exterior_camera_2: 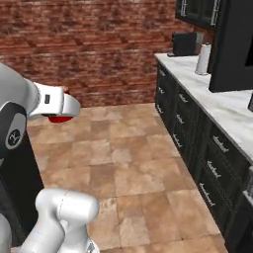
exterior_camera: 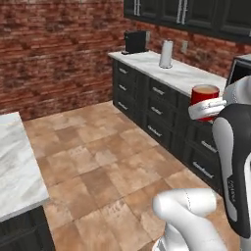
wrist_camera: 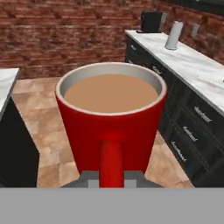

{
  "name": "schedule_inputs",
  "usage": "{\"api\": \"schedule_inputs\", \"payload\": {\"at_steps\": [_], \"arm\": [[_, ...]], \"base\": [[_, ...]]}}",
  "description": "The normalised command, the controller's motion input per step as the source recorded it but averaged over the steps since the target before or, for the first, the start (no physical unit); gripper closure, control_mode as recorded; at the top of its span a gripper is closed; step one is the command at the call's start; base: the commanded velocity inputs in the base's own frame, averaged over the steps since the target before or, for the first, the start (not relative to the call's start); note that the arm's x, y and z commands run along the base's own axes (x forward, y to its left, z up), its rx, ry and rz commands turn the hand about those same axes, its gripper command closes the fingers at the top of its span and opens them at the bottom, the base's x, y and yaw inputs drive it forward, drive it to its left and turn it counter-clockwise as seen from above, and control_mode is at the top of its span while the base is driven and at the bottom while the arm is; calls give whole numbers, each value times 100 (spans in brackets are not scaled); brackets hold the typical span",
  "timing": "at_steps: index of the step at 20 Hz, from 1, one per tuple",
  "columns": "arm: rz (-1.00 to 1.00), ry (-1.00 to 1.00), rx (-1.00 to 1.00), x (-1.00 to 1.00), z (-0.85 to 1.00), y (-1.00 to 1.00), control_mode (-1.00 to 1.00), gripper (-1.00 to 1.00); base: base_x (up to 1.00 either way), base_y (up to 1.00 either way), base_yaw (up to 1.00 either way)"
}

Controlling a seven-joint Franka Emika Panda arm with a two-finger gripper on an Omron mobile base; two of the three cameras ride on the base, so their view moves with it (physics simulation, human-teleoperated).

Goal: Pick the cup of tea, navigate to the dining table, and place it on the saucer.

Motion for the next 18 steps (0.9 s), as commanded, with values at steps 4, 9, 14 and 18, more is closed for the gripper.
{"api": "schedule_inputs", "payload": {"at_steps": [4, 9, 14, 18], "arm": [[0, 0, 0, 0, 0, 0, 100, 100], [0, 0, 0, 0, 0, 0, 100, 100], [0, 0, 0, 0, 0, 0, 100, 100], [0, 0, 0, 0, 0, 0, 100, 100]], "base": [[0, 0, 99], [0, 1, 94], [0, 3, 84], [1, 0, 58]]}}
